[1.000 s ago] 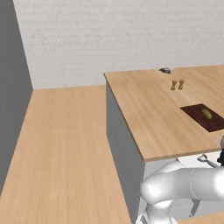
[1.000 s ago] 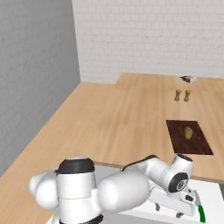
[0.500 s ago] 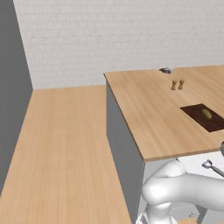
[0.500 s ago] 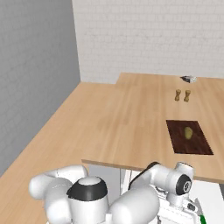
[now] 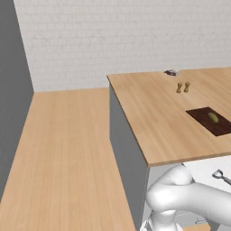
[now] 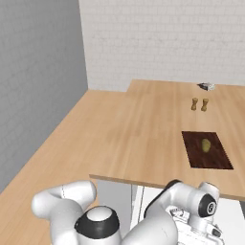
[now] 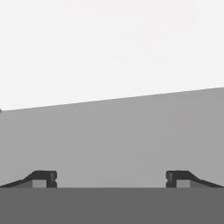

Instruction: Place the appropriate cutting tool for cutting the potato skin on the cutting board.

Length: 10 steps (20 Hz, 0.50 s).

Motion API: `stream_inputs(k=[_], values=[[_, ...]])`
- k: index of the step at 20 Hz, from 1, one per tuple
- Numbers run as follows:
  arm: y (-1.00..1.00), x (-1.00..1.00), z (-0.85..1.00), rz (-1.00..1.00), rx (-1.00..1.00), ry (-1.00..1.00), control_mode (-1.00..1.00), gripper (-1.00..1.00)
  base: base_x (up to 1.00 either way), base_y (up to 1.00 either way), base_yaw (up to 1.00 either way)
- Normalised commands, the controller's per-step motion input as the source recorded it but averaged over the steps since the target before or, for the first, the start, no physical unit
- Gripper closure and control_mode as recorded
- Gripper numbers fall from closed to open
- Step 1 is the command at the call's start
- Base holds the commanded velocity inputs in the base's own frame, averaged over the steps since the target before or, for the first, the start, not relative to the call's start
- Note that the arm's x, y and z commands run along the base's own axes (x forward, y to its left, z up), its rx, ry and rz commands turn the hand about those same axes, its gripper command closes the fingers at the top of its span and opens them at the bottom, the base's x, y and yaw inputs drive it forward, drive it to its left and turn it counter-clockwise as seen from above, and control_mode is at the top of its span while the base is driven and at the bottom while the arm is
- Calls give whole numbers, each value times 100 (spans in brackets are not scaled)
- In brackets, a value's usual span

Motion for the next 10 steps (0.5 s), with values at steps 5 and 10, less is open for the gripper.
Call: stream_inputs(k=[5, 10], values=[[0, 24, 18, 1, 0, -31, -100, -100, 0, 0, 0], [0, 35, 0, 1, -1, -29, -100, -100, 0, 0, 0]])
